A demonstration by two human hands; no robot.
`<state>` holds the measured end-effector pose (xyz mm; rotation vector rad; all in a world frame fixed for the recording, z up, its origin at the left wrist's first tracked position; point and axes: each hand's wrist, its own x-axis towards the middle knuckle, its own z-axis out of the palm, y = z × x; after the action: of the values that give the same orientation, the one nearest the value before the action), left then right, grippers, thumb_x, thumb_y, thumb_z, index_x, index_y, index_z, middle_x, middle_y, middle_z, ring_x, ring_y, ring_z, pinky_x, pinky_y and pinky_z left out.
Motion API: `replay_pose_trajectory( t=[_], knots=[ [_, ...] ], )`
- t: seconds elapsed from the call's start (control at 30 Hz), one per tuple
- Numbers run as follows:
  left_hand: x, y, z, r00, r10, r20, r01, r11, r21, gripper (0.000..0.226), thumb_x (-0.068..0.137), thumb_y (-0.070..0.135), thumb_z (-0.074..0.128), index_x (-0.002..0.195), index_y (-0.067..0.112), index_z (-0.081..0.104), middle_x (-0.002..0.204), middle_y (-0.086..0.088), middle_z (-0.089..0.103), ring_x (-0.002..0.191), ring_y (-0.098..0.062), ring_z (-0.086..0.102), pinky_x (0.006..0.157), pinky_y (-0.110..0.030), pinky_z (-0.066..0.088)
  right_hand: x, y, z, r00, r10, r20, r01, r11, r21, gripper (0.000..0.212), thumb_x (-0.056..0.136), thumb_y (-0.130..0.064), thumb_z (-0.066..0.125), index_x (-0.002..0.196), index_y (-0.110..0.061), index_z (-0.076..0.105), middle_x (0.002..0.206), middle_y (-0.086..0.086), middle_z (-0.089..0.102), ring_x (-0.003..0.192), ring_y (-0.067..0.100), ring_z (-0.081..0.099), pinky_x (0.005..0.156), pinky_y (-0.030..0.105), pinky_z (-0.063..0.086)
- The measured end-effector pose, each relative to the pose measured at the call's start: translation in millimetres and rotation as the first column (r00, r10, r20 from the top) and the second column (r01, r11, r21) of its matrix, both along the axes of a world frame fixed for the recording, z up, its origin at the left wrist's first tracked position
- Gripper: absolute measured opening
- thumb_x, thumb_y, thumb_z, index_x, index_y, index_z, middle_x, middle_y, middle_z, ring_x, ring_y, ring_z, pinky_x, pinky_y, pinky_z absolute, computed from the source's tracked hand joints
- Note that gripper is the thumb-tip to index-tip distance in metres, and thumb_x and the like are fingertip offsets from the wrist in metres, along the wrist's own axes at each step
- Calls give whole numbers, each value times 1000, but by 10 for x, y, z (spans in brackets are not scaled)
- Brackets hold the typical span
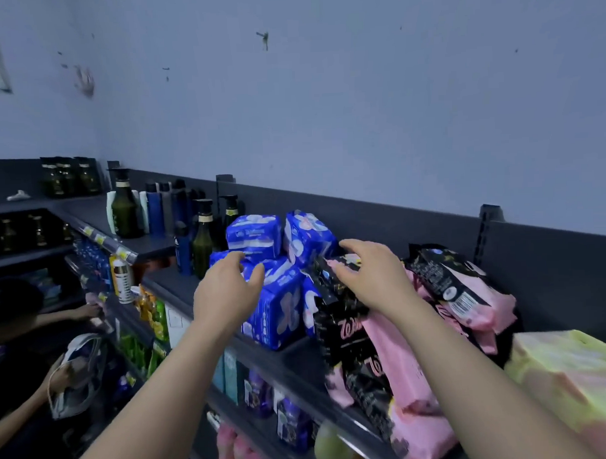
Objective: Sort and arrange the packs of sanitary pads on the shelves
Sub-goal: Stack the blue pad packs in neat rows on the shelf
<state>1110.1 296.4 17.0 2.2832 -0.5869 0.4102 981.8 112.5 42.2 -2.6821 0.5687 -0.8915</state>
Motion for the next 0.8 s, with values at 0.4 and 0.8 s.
replay_pose_trajectory(
  t=[0.4, 0.8],
  knots=[
    [1794, -513, -47, 974, 116, -197, -108, 993, 54, 64, 93, 64, 35, 113, 5, 52, 105, -12, 62, 88, -30, 57, 68, -37, 43, 1341, -600, 187, 987, -62, -149, 70, 997, 45, 51, 90, -36, 56, 139, -23, 47, 137, 3, 54, 123, 26, 49, 101, 44, 42],
    [2965, -1052, -97, 643, -284, -711, 25, 936, -351, 94, 66, 74, 68, 131, 9, 51, 130, -10, 51, 106, -36, 55, 91, -49, 51, 2148, -841, 297, 936, -267, -228, 302, 944, 134, 69, 87, -42, 62, 146, -19, 36, 148, 1, 43, 132, 23, 44, 106, 41, 40]
  ],
)
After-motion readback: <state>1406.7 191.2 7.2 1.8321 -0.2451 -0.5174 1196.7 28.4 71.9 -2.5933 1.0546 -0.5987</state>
